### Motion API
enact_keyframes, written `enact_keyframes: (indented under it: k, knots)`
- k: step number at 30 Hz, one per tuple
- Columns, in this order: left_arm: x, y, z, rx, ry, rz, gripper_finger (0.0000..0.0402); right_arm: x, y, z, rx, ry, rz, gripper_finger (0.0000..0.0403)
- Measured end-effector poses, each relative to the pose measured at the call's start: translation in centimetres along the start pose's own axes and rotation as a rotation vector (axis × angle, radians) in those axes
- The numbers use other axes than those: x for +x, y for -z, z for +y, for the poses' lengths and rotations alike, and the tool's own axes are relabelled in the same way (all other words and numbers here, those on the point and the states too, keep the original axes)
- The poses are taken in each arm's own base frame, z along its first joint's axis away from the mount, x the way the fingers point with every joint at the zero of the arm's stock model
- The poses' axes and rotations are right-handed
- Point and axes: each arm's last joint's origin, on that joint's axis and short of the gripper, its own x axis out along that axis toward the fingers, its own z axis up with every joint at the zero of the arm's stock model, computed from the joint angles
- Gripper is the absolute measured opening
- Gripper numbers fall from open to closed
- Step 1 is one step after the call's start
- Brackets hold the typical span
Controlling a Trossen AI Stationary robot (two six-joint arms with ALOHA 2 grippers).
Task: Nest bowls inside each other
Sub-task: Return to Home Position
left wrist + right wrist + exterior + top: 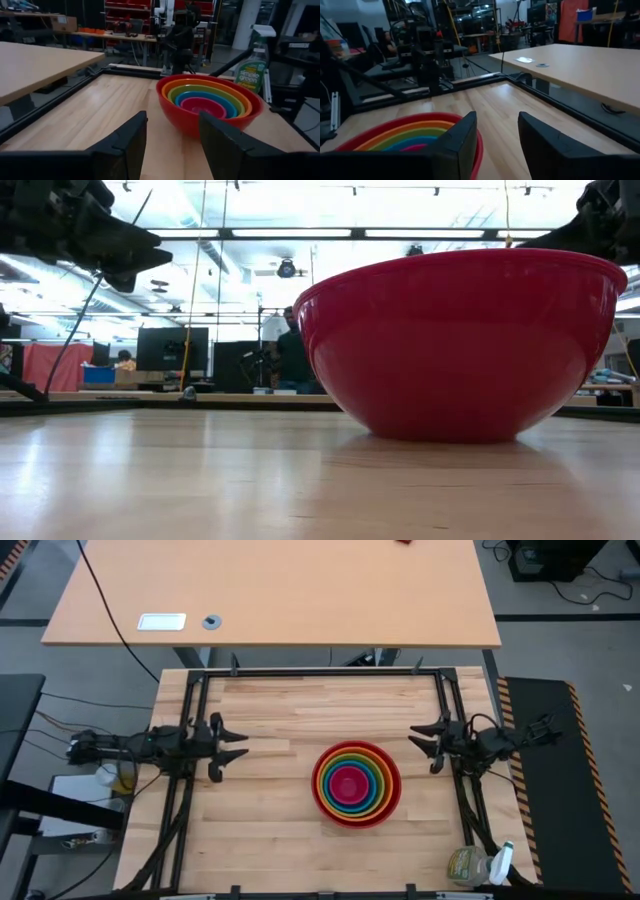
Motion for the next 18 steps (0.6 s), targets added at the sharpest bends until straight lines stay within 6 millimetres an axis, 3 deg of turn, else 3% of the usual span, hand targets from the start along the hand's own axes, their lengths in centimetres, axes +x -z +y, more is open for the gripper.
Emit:
enact_keyframes:
  k: [7, 10, 18]
  knots:
    - [-0.5, 0.2, -0.4, 0.008, 0.05, 0.006, 0.018, 0.8, 1.8, 0.4, 0.049, -0.028, -0.063, 0.014]
    - [-0.2, 1.3, -0.5, 0.005, 0.07, 0.012, 0.018, 1.1, 2.8, 0.5, 0.073, -0.032, -0.096, 0.0135]
    - [-0.3, 2.5, -1.1, -0.002, 0.174, 0.018, 0.018, 1.1, 2.7, 0.4, 0.211, 0.011, -0.114, 0.013]
